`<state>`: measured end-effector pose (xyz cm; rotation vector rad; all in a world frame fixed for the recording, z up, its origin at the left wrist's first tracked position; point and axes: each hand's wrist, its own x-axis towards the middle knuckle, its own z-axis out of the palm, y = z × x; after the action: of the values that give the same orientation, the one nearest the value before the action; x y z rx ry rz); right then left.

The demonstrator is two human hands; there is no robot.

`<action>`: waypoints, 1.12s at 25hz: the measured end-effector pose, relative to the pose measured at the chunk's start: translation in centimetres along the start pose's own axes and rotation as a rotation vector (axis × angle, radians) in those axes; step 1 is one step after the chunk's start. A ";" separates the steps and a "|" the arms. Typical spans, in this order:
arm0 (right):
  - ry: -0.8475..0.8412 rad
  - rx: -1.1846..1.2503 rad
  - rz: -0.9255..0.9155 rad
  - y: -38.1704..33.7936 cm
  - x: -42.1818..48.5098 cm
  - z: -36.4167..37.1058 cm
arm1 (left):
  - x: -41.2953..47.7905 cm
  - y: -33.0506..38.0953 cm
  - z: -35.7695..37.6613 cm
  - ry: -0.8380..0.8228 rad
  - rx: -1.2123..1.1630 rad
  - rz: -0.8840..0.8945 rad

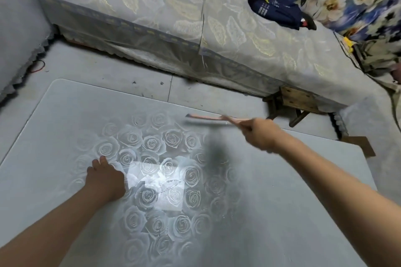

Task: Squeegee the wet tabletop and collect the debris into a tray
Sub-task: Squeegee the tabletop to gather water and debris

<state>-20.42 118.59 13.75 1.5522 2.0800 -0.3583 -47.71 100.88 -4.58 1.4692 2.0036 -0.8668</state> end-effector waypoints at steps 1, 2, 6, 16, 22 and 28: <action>-0.006 0.040 0.077 0.2 1.6 -0.2 | 0.0 0.2 0.1 0.004 0.013 -0.009; -0.028 0.093 0.140 0.3 2.3 0.2 | -0.1 0.4 0.2 0.007 0.025 -0.014; -0.191 0.174 0.133 0.5 -1.6 3.4 | -0.5 0.7 -0.7 -0.013 0.035 -0.059; -0.147 0.248 0.117 -1.5 2.2 -1.1 | -1.4 6.3 -2.8 0.366 0.101 0.102; -0.333 0.104 -0.029 0.7 -8.6 5.4 | -3.1 7.6 0.0 0.445 -0.034 0.225; -0.055 -0.066 -0.373 -4.4 -8.2 3.6 | -4.6 5.5 1.5 0.444 -0.288 0.191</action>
<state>-21.99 108.78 14.78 1.0998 2.3092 -0.4531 -41.07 98.03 -3.42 1.7516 2.1312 -0.1666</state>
